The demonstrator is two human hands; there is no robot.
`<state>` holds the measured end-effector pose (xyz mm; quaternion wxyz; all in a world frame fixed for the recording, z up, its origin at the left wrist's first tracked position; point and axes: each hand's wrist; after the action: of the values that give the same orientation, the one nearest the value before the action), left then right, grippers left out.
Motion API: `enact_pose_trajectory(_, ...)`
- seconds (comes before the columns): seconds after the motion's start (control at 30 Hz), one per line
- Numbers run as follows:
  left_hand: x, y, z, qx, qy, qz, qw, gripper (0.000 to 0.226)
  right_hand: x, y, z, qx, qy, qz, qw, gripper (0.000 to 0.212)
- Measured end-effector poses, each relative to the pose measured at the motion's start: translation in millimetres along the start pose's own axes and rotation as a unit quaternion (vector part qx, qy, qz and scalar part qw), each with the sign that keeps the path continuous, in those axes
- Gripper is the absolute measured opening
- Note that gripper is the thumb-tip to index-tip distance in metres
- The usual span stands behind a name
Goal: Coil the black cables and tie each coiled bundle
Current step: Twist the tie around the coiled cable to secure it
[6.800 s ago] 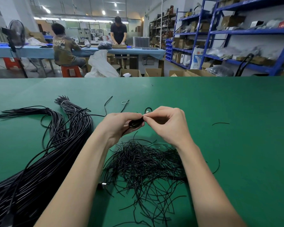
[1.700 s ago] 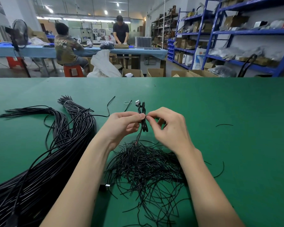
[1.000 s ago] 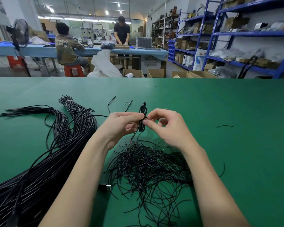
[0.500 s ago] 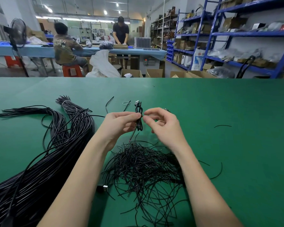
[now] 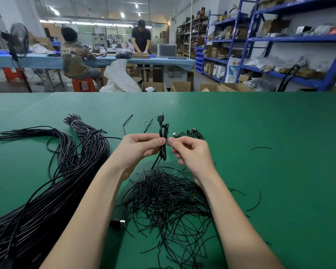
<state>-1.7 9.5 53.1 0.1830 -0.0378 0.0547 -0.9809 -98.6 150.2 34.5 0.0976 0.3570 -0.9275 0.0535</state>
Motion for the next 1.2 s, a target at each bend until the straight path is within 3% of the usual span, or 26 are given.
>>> enact_pose_trajectory(0.03,0,-1,0,0.025,-0.027,0.016,0.999,0.039,0,-5,-1,0.117,-0.073,-0.007,0.990,0.014)
enact_pose_trajectory(0.1,1,-4,-1,0.079,-0.074,0.033,0.994,0.025,-1,-12,-4,0.359,-0.208,-0.023,0.910,0.009)
enact_pose_trajectory(0.13,2,-5,-1,0.099,-0.085,0.037,0.991,0.018,0,-15,-4,0.427,-0.242,-0.024,0.871,0.009)
enact_pose_trajectory(0.17,2,-4,-2,0.107,-0.085,0.042,0.990,0.014,0,-16,-3,0.444,-0.252,-0.025,0.860,0.011)
enact_pose_trajectory(0.2,3,-3,-2,0.104,-0.076,0.050,0.990,0.012,1,-17,-2,0.401,-0.239,-0.027,0.884,0.011)
enact_pose_trajectory(0.23,4,-1,-2,0.093,-0.062,0.058,0.992,0.011,2,-18,0,0.299,-0.199,-0.020,0.933,0.012)
enact_pose_trajectory(0.27,4,0,-2,0.076,-0.047,0.063,0.994,0.012,3,-17,2,0.164,-0.133,-0.001,0.978,0.011)
enact_pose_trajectory(0.3,4,1,-2,0.056,-0.034,0.063,0.996,0.013,3,-14,4,0.034,-0.055,0.018,0.998,0.009)
enact_pose_trajectory(0.43,5,2,-2,-0.006,-0.007,0.051,0.999,0.020,3,2,13,-0.203,0.165,0.029,0.965,0.004)
enact_pose_trajectory(0.57,5,3,-4,-0.021,0.011,0.049,0.999,0.020,0,6,19,-0.312,0.273,0.044,0.909,0.004)
enact_pose_trajectory(0.67,5,2,-5,-0.003,-0.004,0.042,0.999,0.023,1,-2,18,-0.256,0.230,0.078,0.936,0.012)
enact_pose_trajectory(0.73,5,-1,-4,0.008,-0.026,0.043,0.999,0.026,4,-8,12,-0.065,0.077,0.066,0.993,0.018)
enact_pose_trajectory(0.77,5,-1,-4,0.015,-0.037,0.048,0.998,0.025,3,-12,7,0.074,-0.025,0.030,0.996,0.019)
enact_pose_trajectory(0.8,6,-2,-4,0.029,-0.046,0.056,0.997,0.021,3,-13,4,0.178,-0.112,-0.003,0.978,0.019)
enact_pose_trajectory(0.83,6,-2,-4,0.049,-0.053,0.066,0.995,0.017,2,-12,3,0.219,-0.162,-0.023,0.962,0.017)
enact_pose_trajectory(0.9,6,-3,-8,0.059,-0.046,0.082,0.994,0.011,3,-7,1,0.152,-0.172,-0.034,0.973,0.011)
enact_pose_trajectory(1.0,6,-8,-17,0.031,-0.027,0.095,0.995,0.007,4,-1,1,-0.051,-0.052,0.006,0.997,0.007)
enact_pose_trajectory(1.07,6,-12,-21,0.027,-0.029,0.102,0.994,0.003,5,2,1,-0.165,0.015,0.010,0.986,0.012)
enact_pose_trajectory(1.2,6,-17,-22,-0.026,-0.025,0.121,0.992,0.005,1,-6,9,-0.265,0.039,0.030,0.963,0.027)
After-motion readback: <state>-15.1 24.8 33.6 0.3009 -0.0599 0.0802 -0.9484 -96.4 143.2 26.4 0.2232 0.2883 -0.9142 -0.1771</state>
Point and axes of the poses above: each hand's wrist, its own x-axis towards the middle knuckle, its own y-axis out of the back of the hand, z = x × y, and after that the axes turned 7 degrees about -z, right-handed
